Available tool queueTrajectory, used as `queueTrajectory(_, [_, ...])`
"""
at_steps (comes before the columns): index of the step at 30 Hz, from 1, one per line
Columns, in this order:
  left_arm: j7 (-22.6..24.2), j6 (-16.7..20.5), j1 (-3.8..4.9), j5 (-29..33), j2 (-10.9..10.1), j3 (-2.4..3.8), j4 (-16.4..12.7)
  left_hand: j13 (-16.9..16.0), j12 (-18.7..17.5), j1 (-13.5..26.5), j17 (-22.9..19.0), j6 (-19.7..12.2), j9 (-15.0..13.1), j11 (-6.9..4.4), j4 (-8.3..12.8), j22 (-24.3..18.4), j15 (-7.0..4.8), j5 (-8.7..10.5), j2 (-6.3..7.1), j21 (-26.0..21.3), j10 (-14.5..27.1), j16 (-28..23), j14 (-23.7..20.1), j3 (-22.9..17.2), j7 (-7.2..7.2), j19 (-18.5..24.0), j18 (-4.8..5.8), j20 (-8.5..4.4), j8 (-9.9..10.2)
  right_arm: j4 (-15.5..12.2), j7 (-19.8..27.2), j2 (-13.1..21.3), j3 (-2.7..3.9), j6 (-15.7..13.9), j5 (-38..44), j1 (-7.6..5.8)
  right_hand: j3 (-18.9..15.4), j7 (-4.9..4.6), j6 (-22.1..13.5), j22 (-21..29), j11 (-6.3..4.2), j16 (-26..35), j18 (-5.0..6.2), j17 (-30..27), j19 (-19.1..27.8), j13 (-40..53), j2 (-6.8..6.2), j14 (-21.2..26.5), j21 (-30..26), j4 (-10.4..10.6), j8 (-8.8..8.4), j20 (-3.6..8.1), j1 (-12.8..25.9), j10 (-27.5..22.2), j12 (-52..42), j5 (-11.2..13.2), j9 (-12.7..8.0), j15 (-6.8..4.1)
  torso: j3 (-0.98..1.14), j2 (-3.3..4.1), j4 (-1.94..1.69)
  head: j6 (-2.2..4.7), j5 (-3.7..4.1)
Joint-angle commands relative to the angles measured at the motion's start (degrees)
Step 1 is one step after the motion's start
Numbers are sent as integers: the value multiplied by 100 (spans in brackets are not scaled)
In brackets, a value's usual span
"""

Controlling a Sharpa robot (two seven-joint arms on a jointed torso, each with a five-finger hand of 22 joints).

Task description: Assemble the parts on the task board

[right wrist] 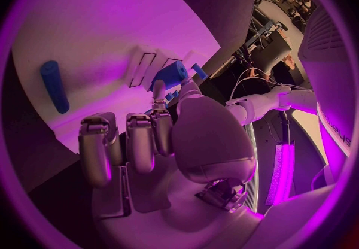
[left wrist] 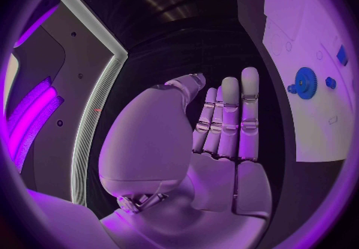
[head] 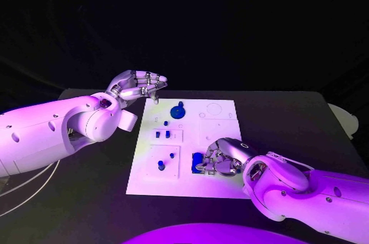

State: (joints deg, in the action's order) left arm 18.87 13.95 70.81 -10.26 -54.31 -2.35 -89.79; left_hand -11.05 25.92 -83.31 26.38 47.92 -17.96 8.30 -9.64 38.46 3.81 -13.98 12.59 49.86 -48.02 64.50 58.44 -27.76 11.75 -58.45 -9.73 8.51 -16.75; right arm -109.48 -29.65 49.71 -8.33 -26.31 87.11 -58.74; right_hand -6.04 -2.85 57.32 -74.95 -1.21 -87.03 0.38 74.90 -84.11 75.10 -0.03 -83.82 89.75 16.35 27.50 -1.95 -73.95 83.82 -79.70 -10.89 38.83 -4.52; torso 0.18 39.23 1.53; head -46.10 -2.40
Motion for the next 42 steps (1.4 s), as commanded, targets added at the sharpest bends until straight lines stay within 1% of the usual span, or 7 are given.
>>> queueTrajectory(1, [26,-87,3,26,-1,4,-16,8,11,18,-5,-34,9,-1,-19,-2,-7,-37,-18,-22,28,30,-40,-21,-8,36,-85,12,-19,45,-44,46,-15,217,92,14,-15,39,10,-1505,-34,-25,-38,662,-589,717,28,-459,25,4,34,48,-132,84,-24,-22,-13,-43,5,-5,17,-3,-2])
queueTrajectory(14, [21,-84,3,26,-11,2,-9,8,11,18,-5,-34,9,-1,-19,-2,-7,-37,-18,-22,28,30,-40,-21,-8,36,-85,12,-19,-35,3,189,-15,225,114,15,-41,41,21,-1505,-39,-27,-38,671,-589,726,-1,-460,25,17,31,54,-293,89,-30,-15,-43,-49,16,-1,9,11,-1])
queueTrajectory(21, [23,-85,2,26,-8,0,-4,8,11,18,-5,-34,9,-1,-19,-2,-7,-37,-18,-22,28,30,-40,-21,-8,36,-85,12,-19,-125,89,342,-14,-136,106,6,-143,15,6,-1505,-18,-17,-38,647,-589,658,-14,-455,25,38,17,48,-211,36,67,59,-71,-35,12,-1,8,18,20])
queueTrajectory(25, [28,-83,1,26,-9,-1,-5,8,11,18,-5,-34,9,-1,-19,-2,-7,-37,-18,-22,28,30,-40,-21,-8,36,-85,12,-19,-230,173,619,-6,-383,72,-90,-167,-31,-123,-1505,21,-4,-38,617,-589,583,20,-447,25,21,-78,26,-341,-35,180,-65,-135,-4,4,-5,14,18,38])
queueTrajectory(29, [34,-81,0,26,-5,-2,-6,8,11,18,-5,-34,9,-1,-19,-2,-7,-37,-18,-22,28,30,-40,-21,-8,36,-85,12,-19,-265,232,985,-4,-382,-44,-240,-212,-110,-257,-1505,84,3,-38,606,-589,506,38,-443,25,28,-225,-12,-429,-107,294,-96,-229,46,-4,-15,11,15,99])
queueTrajectory(33, [40,-82,-2,26,-2,-3,-12,8,11,18,-5,-34,9,-1,-19,-2,-7,-37,-18,-22,28,30,-40,-21,-8,36,-85,12,-19,-262,244,1258,-8,-302,-90,-292,-247,-158,-316,-1505,124,2,-38,613,-589,502,55,-444,25,28,-328,-42,-471,-114,305,-106,-296,80,1,-10,9,32,138])
queueTrajectory(42, [50,-96,-8,26,4,-4,-14,8,11,18,-5,-34,9,-1,-19,-2,-7,-37,-18,-22,28,30,-40,-21,-8,36,-85,12,-19,-213,105,1462,-29,-159,13,-152,-293,-204,-359,-1505,166,0,-38,622,-589,458,75,-445,25,34,-438,-73,-481,-150,368,-108,-365,116,13,-19,48,53,172])
